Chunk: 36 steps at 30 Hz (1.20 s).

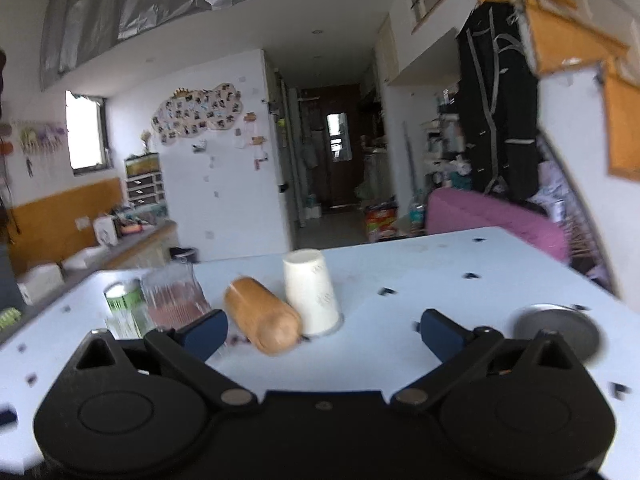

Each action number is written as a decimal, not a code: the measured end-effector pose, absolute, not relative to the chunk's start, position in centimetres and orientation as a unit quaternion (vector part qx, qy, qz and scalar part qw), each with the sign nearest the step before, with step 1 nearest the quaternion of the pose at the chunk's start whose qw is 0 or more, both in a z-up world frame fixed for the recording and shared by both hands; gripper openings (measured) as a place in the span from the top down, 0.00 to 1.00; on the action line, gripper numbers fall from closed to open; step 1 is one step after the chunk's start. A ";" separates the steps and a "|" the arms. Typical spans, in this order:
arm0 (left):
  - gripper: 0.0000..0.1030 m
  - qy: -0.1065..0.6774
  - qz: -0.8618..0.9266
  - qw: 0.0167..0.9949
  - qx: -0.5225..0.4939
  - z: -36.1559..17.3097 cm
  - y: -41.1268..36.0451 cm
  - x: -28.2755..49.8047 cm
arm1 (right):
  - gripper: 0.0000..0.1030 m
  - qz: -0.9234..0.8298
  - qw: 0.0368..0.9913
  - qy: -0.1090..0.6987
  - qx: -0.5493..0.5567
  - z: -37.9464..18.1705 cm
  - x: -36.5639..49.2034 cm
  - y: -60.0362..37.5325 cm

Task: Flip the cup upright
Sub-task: 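Move the right gripper to the upside-down cream cup and close on it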

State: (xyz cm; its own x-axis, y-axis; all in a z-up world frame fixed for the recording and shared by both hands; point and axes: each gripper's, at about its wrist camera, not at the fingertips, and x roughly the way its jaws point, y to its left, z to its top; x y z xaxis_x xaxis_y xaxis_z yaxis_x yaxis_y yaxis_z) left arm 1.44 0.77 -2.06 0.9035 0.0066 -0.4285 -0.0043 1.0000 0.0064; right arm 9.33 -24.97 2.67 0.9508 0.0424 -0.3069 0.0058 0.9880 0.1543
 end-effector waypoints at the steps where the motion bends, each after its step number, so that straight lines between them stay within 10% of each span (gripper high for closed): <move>1: 0.00 0.221 0.005 0.975 0.000 -2.1 1.0 1.6 | 0.00 0.003 0.984 0.161 0.075 2.7 10.7 -24.8; 22: 0.00 0.251 0.058 0.966 -0.028 -3.2 6.1 4.4 | 0.15 -0.024 0.971 0.232 0.044 -0.5 31.6 -20.6; 29: 0.00 0.255 0.051 0.965 -0.034 -3.5 6.0 4.5 | 0.40 -0.027 0.967 0.251 0.036 -1.3 32.4 -20.2; 36: 0.00 0.251 0.028 0.967 -0.033 -3.4 4.4 4.0 | 0.40 -0.051 0.965 0.256 0.027 -1.2 29.1 -21.9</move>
State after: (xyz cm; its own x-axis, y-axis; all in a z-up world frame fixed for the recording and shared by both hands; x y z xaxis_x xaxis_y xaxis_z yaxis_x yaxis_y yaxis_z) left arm 4.01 4.36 -3.40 0.8720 0.0375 -0.4880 -0.0704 0.9963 -0.0491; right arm 29.09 -21.90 -1.19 0.8638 -0.0836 -0.4969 0.1114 0.9934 0.0264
